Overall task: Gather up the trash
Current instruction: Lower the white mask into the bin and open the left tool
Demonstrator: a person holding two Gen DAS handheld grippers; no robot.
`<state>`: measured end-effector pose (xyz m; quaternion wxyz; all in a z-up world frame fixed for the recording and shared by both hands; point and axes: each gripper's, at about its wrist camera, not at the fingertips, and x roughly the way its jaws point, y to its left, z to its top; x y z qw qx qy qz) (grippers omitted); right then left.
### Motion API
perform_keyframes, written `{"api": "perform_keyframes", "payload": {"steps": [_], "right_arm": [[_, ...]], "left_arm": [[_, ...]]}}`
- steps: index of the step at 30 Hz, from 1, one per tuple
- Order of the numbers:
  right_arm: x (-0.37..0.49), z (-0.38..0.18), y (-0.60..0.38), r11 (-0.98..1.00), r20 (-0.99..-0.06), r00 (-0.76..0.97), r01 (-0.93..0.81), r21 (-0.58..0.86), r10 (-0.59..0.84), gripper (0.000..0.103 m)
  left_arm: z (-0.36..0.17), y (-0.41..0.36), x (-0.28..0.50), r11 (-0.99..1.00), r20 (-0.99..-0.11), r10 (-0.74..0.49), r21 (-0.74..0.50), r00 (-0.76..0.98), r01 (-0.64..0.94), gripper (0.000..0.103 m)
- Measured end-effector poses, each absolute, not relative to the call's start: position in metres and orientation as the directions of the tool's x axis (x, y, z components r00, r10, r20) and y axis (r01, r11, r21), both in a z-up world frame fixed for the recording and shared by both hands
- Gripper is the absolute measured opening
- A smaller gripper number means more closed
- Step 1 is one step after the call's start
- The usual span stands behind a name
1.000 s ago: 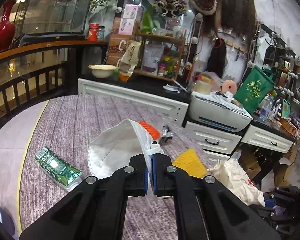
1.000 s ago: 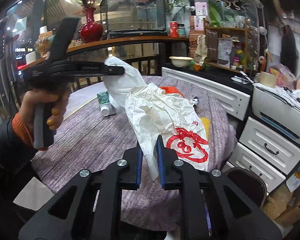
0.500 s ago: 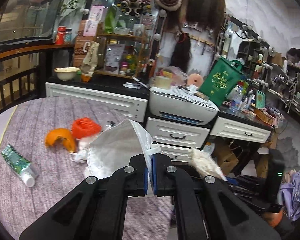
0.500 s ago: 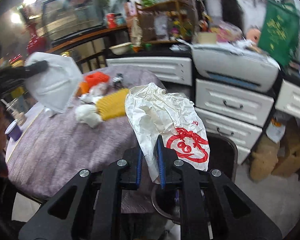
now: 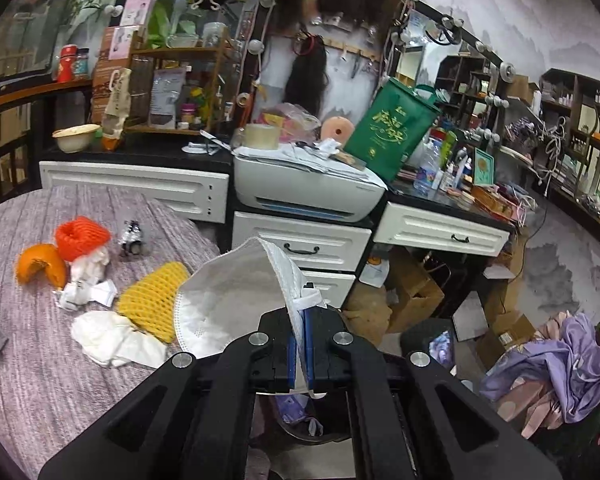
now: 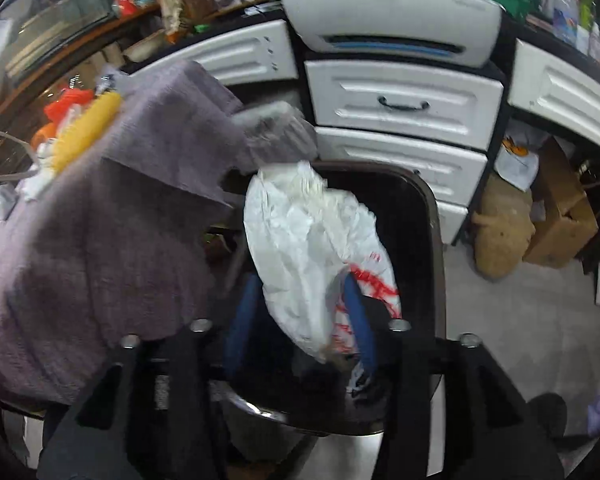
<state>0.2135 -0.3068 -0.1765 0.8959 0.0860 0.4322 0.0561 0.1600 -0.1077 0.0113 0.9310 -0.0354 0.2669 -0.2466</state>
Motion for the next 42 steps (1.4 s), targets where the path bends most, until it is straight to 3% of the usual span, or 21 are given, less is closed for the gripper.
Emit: {"api": "perform_keyframes", "payload": {"steps": [5, 19, 22, 33, 34, 36, 37, 38, 42], "right_arm": [[0.205, -0.189, -0.324, 0.971, -0.781, 0.605, 0.049, 0.234, 0.157, 0.061], [0.163, -0.16, -0.396, 0.946, -0.73, 0.683, 0.252, 0.204, -0.025, 0.062], [0.155, -0.156, -0.412, 0.93, -0.723, 0.689, 0.296, 0.219, -0.049, 0.073], [0.145, -0.161, -0.429, 0.91, -0.726, 0.684, 0.341, 0.236, -0.067, 0.073], [0.145, -0.16, -0.429, 0.909, -0.726, 0.684, 0.343, 0.236, -0.07, 0.073], [0.144, -0.16, -0.432, 0.907, -0.725, 0.685, 0.348, 0.236, -0.075, 0.073], [0.144, -0.16, -0.432, 0.907, -0.725, 0.685, 0.35, 0.233, -0.078, 0.073], [0.144, -0.16, -0.432, 0.908, -0.724, 0.684, 0.352, 0.226, -0.085, 0.073], [0.143, -0.16, -0.434, 0.907, -0.726, 0.682, 0.354, 0.226, -0.086, 0.074]], "left_arm": [[-0.003, -0.131, 0.163, 0.863, -0.519, -0.494, -0.191, 0.698, 0.469, 0.004], [-0.057, -0.203, 0.178, 0.815, -0.644, -0.509, -0.148, 0.571, 0.56, 0.004], [-0.069, -0.218, 0.18, 0.807, -0.672, -0.495, -0.121, 0.551, 0.578, 0.004], [-0.107, -0.251, 0.196, 0.787, -0.759, -0.441, -0.07, 0.48, 0.612, 0.007], [-0.111, -0.253, 0.197, 0.786, -0.772, -0.43, -0.065, 0.468, 0.615, 0.013], [-0.116, -0.255, 0.197, 0.789, -0.783, -0.415, -0.057, 0.463, 0.611, 0.045], [-0.116, -0.254, 0.197, 0.794, -0.778, -0.414, -0.055, 0.472, 0.606, 0.067], [-0.115, -0.251, 0.195, 0.797, -0.767, -0.421, -0.058, 0.484, 0.601, 0.075], [-0.115, -0.249, 0.193, 0.804, -0.767, -0.408, -0.045, 0.495, 0.593, 0.079]]}}
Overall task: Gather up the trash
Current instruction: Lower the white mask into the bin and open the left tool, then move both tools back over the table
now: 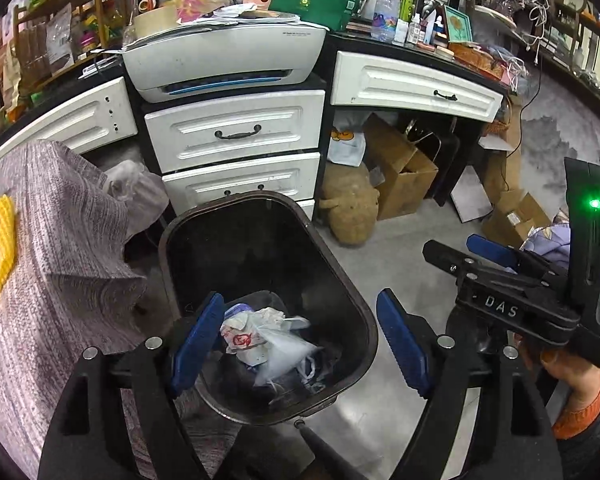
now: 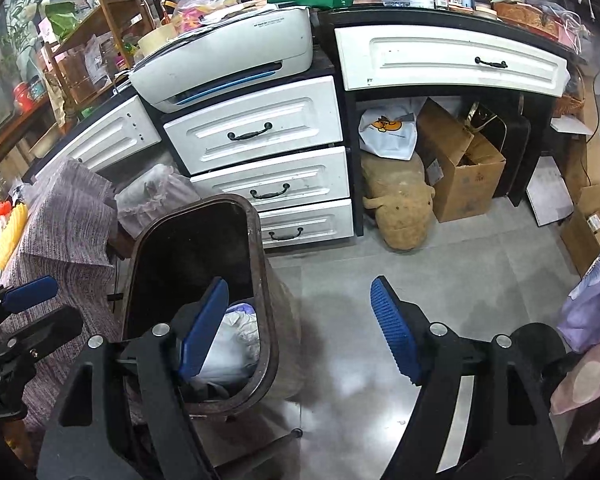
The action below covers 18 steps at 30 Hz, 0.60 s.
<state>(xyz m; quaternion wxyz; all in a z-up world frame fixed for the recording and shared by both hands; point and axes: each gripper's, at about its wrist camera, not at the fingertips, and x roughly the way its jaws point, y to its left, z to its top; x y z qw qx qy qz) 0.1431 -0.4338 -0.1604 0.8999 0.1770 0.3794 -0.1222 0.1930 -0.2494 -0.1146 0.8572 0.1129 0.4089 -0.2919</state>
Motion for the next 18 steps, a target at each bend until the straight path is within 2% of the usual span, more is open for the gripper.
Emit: {"api": "perform_keyframes", "payload": {"steps": [5, 18], "right_arm": [[0.144, -0.161, -0.431, 0.91, -0.725, 0.684, 0.347, 0.229, -0.079, 0.08], [0.147, -0.144, -0.409, 0.925, -0.701, 0.713, 0.284, 0.25, -0.03, 0.085]], "left_arm": [[-0.107, -0.241, 0.188, 0.822, -0.746, -0.405, -0.044, 0.529, 0.568, 0.089], [-0.073, -0.207, 0.16, 0.857, -0.672, -0.417, -0.066, 0.612, 0.512, 0.097]]}}
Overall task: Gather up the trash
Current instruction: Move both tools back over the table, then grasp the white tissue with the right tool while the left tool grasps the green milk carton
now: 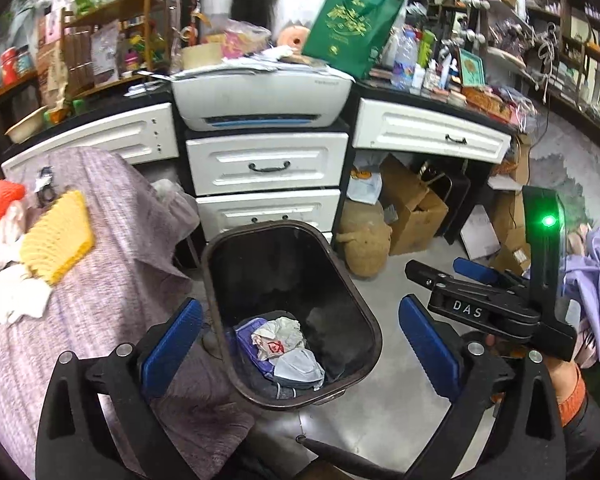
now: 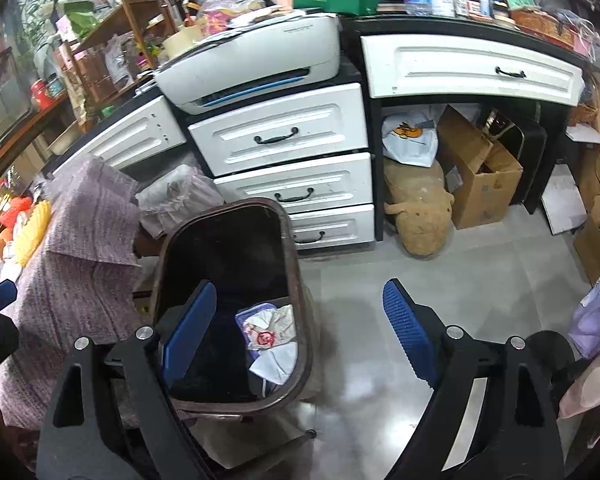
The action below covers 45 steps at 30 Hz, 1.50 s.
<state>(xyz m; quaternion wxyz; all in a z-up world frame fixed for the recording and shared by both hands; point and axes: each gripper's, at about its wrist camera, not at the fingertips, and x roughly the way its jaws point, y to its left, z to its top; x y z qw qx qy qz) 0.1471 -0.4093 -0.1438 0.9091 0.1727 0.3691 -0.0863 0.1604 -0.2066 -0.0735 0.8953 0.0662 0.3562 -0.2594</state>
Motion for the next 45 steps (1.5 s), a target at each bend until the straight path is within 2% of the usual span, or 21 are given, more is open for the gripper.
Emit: {"api": "perform_keyframes", "payload": {"steps": [9, 17, 22, 29, 36, 45], "right_arm": [[0.153, -0.112, -0.368, 0.955, -0.657, 0.751, 0.148, 0.258, 0.061, 0.085], [0.163, -0.075, -0.306, 0.972, -0.612, 0.768, -0.058, 0.226, 0.188, 0.085], [0.167, -0.062, -0.265, 0.965, -0.603, 0.755, -0.175, 0.194, 0.258, 0.085], [0.174, -0.049, -0.211, 0.931, -0.596, 0.719, -0.327, 0.162, 0.356, 0.085], [0.181, -0.043, -0.164, 0.876, -0.604, 0.66, -0.461, 0.143, 0.446, 0.085], [0.206, -0.045, -0.087, 0.772, -0.656, 0.564, -0.634, 0.045, 0.501, 0.085]], "left_arm": [[-0.054, -0.168, 0.148, 0.898, -0.626, -0.359, -0.031, 0.692, 0.438, 0.097], [-0.042, -0.112, 0.144, 0.936, -0.612, -0.291, -0.025, 0.736, 0.35, 0.097], [-0.035, -0.073, 0.141, 0.96, -0.598, -0.209, 0.025, 0.774, 0.278, 0.097], [-0.031, -0.007, 0.147, 0.993, -0.611, -0.078, 0.026, 0.788, 0.118, 0.097], [-0.031, 0.085, 0.166, 0.988, -0.659, 0.059, -0.068, 0.75, -0.138, 0.097], [-0.031, 0.166, 0.184, 0.931, -0.707, 0.117, -0.167, 0.698, -0.325, 0.097]]}}
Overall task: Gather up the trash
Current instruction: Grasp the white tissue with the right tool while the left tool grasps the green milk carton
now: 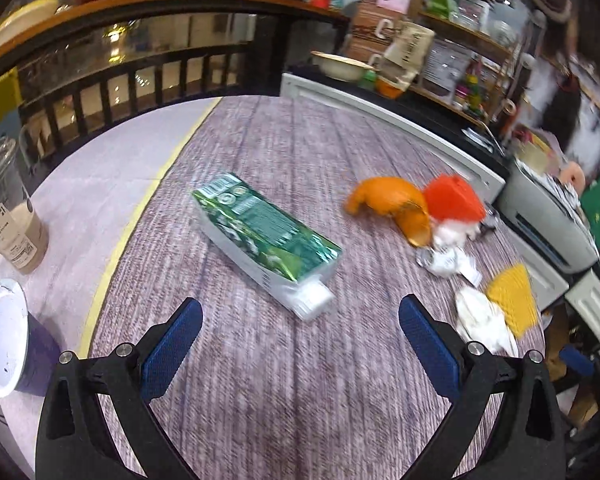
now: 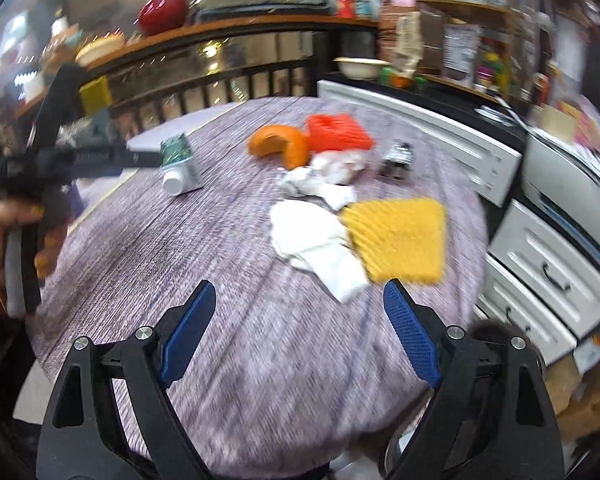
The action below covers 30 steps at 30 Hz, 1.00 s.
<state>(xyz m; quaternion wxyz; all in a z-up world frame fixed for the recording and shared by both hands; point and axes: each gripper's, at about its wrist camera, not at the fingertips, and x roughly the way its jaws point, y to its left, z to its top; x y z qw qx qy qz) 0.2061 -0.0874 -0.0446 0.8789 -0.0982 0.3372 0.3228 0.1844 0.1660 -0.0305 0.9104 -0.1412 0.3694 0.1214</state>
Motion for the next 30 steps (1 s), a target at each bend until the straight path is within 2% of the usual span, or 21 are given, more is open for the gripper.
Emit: {"api": "perform_keyframes", "payload": {"steps": [4, 12, 15, 19, 21, 26, 30], "right_arm": [[0.229, -0.054, -0.061, 0.746, -0.693, 0.521, -0.665, 0.037, 0.498, 0.085], [0.275, -0.077, -0.032, 0.749, -0.759, 0.488, -0.662, -0.001, 0.431, 0.069], [0.282, -0.08, -0.027, 0.75, -0.765, 0.493, -0.661, -0.018, 0.415, 0.057], [0.283, -0.077, -0.025, 0.751, -0.757, 0.513, -0.659, -0.045, 0.404, 0.03], [0.281, -0.076, -0.024, 0.746, -0.752, 0.523, -0.663, -0.063, 0.401, 0.024], [0.275, -0.076, -0.023, 0.745, -0.744, 0.538, -0.662, -0.081, 0.397, 0.021], [0.273, -0.075, -0.023, 0.747, -0.735, 0.548, -0.659, -0.085, 0.4, 0.019]], "left_arm": [[-0.035, 0.184, 0.197, 0.919, -0.735, 0.12, -0.172, 0.668, -0.354, 0.097], [-0.047, 0.204, 0.217, 0.892, -0.771, 0.108, -0.204, 0.627, -0.404, 0.097], [-0.048, 0.208, 0.226, 0.889, -0.778, 0.099, -0.212, 0.62, -0.407, 0.097], [-0.046, 0.208, 0.238, 0.886, -0.783, 0.103, -0.208, 0.614, -0.414, 0.097], [-0.046, 0.208, 0.244, 0.887, -0.787, 0.105, -0.202, 0.608, -0.415, 0.097], [-0.045, 0.213, 0.257, 0.865, -0.799, 0.085, -0.238, 0.595, -0.442, 0.097], [-0.054, 0.212, 0.273, 0.865, -0.842, 0.089, -0.199, 0.531, -0.46, 0.097]]}}
